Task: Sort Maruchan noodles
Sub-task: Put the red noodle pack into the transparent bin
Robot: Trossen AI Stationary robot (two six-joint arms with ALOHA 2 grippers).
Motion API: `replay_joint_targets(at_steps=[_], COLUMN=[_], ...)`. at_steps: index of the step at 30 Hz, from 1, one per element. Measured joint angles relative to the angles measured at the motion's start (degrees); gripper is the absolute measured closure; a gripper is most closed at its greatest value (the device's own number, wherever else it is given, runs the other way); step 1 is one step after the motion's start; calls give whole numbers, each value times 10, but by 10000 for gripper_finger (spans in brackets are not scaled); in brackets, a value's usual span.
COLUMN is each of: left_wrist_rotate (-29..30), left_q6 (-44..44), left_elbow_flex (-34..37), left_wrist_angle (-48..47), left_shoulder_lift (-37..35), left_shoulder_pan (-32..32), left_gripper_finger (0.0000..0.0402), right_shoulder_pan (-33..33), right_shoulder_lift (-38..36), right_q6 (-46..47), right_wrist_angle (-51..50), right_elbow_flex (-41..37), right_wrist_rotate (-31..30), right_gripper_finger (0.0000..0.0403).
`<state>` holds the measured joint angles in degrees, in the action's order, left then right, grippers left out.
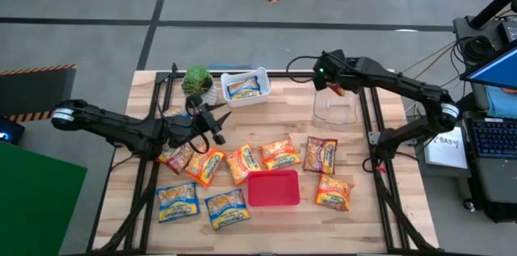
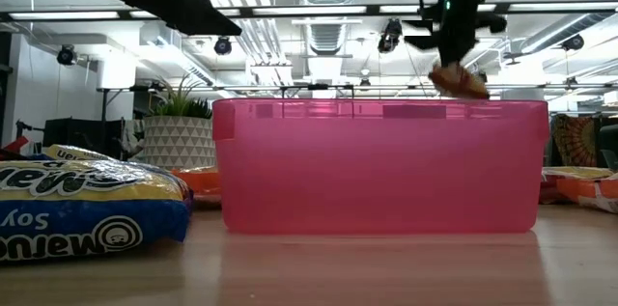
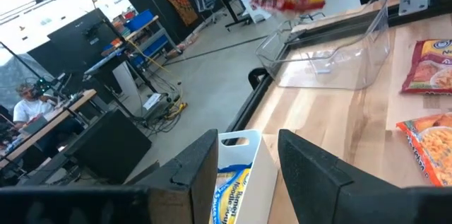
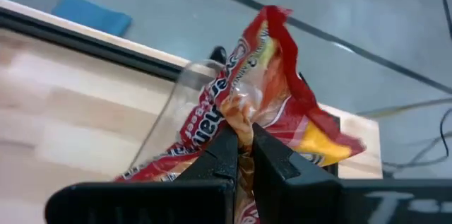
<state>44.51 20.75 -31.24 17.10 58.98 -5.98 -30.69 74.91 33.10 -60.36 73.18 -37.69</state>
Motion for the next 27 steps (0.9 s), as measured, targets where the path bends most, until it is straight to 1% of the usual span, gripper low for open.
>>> replay_joint_targets(at_steps=[3,7,10,13,17,20,24,27], left_wrist_rotate=[0,0,0,0,0,0,0,0], left_q6=[0,0,0,0,0,0,-16,-33], left_elbow_flex=[0,0,0,0,0,0,0,0], left_wrist_angle=[0,0,0,0,0,5,4,2], left_shoulder_lift=[0,0,0,0,0,0,0,4], left_shoulder_pan=[0,0,0,0,0,0,0,0], left_gripper_finger=[270,270,270,270,270,270,270,270], right_shoulder_pan=[-17,-30,-35,-33,-35,-36,-38,-39], right_shoulder_lift=[24,64,93,120,154,176,199,200], right_q6=[-5,-4,-3,-5,1,-1,-18,-35], right_wrist_angle=[56,107,143,160,165,165,160,152], right_elbow_flex=[-40,-84,-110,-121,-116,-105,-90,-79], right_wrist_rotate=[-4,-47,-51,-62,-74,-71,-69,-69], right_gripper_finger=[390,390,390,390,385,360,313,284])
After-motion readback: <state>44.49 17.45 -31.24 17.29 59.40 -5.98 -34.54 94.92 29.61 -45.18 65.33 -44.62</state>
